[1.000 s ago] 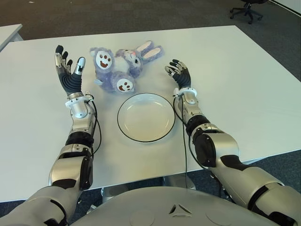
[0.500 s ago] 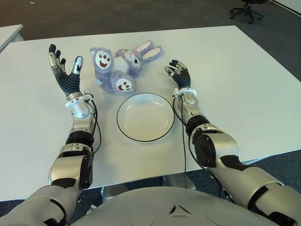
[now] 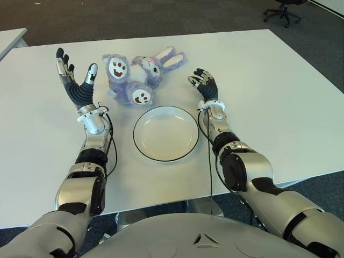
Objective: Put the doll into the plate.
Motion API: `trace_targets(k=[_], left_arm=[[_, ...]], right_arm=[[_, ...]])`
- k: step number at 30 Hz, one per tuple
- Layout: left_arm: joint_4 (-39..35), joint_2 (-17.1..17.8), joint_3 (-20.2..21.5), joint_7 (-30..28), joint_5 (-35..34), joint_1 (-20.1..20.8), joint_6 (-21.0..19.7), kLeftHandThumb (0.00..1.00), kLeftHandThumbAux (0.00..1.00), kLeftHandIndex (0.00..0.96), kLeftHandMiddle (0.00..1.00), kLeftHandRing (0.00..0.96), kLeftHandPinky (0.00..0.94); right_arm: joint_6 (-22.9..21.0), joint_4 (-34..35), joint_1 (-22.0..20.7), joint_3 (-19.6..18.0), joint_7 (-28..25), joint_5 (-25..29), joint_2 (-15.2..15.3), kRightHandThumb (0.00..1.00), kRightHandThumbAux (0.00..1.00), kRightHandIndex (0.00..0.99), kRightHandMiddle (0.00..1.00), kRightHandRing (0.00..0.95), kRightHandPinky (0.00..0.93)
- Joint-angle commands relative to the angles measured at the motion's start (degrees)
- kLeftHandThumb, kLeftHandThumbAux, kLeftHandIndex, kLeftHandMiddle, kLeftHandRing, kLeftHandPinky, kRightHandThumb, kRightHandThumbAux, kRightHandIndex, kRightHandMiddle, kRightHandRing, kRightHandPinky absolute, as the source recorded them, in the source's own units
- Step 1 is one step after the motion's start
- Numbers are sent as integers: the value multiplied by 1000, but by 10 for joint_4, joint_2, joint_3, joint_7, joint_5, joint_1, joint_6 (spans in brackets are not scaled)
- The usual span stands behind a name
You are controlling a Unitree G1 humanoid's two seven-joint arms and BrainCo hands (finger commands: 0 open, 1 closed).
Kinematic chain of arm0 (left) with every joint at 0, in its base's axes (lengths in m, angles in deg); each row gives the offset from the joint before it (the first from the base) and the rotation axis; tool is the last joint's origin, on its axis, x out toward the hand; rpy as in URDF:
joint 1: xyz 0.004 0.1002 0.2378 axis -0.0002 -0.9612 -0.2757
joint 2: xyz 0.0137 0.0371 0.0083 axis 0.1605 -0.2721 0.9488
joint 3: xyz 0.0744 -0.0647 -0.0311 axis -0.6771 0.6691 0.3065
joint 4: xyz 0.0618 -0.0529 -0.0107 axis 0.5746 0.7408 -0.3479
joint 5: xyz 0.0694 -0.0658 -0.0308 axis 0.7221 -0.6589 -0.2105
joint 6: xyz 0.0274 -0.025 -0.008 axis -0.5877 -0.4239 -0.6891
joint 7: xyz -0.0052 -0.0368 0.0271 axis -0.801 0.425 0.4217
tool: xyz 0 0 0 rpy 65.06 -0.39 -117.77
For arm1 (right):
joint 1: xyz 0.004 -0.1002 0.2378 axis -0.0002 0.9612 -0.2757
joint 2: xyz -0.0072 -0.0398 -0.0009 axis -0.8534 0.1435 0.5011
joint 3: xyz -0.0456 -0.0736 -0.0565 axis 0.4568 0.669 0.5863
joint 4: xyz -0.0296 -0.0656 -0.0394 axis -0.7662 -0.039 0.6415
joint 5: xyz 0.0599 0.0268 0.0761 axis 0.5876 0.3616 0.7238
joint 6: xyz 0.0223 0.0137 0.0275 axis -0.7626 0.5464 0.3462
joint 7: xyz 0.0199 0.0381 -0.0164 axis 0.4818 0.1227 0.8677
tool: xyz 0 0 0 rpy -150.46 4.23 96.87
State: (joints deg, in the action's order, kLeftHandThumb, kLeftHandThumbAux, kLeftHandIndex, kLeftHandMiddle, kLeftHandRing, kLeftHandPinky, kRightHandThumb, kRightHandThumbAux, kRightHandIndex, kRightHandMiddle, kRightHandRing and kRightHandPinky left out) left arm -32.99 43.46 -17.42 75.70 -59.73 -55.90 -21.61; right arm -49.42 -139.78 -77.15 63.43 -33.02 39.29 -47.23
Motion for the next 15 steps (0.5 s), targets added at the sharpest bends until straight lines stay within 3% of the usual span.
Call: trace_targets(k=[1,15], left_arm=[[127,-30,-45,43,76,-147,-1,9,537,0,17,25,12],[133,-15,-82,105,126,-148,8,87,579,0,0,0,6]], right_arm=[[-68,-54,86,-4,4,2,-6,297,808,209,218,227,258],[-69,-54,85,-5,6,4,-8,321,800,207,227,238,269]])
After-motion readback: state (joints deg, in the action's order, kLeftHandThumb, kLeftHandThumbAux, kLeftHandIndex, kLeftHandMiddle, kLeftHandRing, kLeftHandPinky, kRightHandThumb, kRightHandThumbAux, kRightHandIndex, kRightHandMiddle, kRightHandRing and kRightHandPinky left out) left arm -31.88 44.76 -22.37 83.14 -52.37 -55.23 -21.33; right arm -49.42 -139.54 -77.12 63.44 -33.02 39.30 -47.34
